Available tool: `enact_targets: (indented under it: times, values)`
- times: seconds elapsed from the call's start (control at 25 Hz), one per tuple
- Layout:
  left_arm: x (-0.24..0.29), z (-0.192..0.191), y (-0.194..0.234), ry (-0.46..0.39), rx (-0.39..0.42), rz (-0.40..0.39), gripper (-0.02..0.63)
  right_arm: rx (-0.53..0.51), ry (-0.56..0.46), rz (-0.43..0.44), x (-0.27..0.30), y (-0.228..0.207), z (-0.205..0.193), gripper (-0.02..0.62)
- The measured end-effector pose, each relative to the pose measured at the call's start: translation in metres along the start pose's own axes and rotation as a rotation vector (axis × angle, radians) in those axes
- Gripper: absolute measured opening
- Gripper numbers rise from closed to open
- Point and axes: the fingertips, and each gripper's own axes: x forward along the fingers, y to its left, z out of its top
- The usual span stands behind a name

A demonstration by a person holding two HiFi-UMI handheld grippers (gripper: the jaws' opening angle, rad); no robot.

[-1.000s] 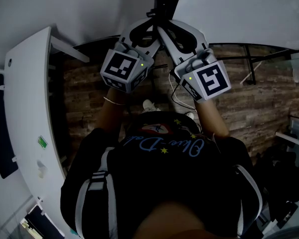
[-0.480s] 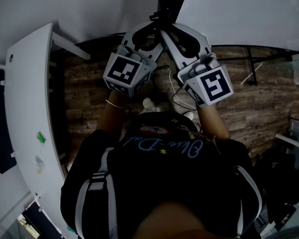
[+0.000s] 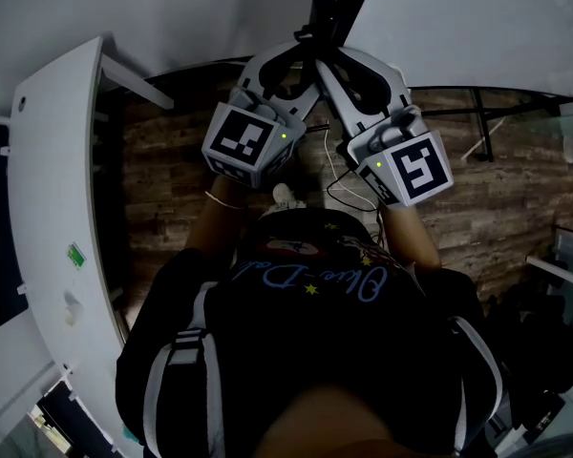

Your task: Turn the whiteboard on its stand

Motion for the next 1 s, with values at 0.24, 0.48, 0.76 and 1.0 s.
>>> enact_targets:
  times: [0.24, 0.48, 0.76, 1.0]
  values:
    - [-0.002, 0.004, -0.003, 0.005, -0.013, 0.023, 0.183, 0.002, 0.016, 0.036, -0.002, 0.002, 0.005, 0.066]
    - [-0.008, 0.004, -0.012, 0.006, -0.019, 0.045, 0.183, 0.007, 0.016, 0.060, -0.011, 0.008, 0.007, 0.066]
    - [-0.010, 0.007, -0.013, 0.010, -0.029, 0.071, 0.181, 0.013, 0.028, 0.084, -0.012, 0.010, 0.009, 0.066]
    - [-0.018, 0.003, -0.033, -0.002, -0.015, 0.086, 0.181, 0.011, 0.022, 0.092, -0.033, 0.020, 0.010, 0.066]
